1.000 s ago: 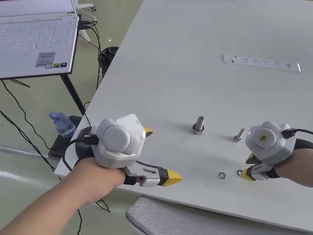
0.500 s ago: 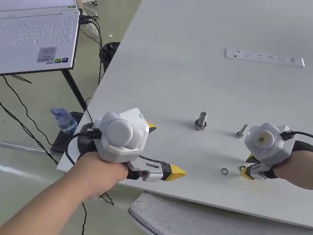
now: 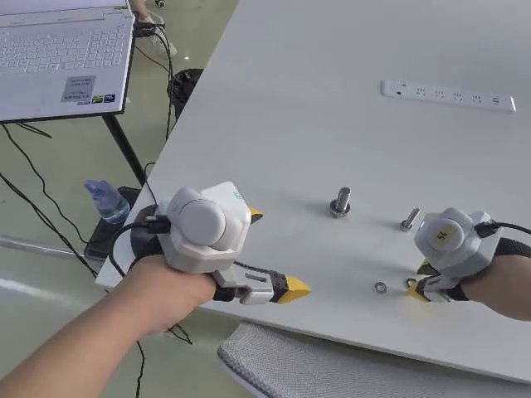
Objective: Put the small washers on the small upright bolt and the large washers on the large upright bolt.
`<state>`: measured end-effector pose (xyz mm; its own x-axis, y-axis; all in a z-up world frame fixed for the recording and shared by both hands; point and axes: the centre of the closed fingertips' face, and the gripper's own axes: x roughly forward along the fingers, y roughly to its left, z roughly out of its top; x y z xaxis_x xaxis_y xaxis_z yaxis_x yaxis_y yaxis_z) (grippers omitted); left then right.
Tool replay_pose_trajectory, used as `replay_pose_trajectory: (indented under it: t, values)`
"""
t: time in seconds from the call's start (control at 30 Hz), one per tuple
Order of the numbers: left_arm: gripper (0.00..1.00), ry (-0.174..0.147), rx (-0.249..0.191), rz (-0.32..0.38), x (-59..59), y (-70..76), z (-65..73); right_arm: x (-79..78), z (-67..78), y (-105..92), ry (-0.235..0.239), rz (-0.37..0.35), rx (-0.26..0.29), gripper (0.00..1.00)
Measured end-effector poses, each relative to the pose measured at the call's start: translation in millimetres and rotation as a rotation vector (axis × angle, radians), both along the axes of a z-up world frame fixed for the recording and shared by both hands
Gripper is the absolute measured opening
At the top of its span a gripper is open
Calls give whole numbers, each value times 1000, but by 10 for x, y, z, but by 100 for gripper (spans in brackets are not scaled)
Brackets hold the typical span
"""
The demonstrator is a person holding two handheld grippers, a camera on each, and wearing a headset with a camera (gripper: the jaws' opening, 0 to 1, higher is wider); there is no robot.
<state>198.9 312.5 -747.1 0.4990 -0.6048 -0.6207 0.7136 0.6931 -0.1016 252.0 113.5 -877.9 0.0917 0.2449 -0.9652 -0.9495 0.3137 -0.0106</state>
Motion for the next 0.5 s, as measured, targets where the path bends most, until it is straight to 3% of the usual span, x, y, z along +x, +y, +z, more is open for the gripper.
replay_pose_trajectory:
  t: [0.17, 0.5]
  values:
    - [78, -6, -27, 17, 8, -1, 25, -21, 6, 15, -4, 3, -4, 20]
    - [76, -1, -15, 1, -14, -34, 3, -29, 2, 20, -10, 7, -12, 15]
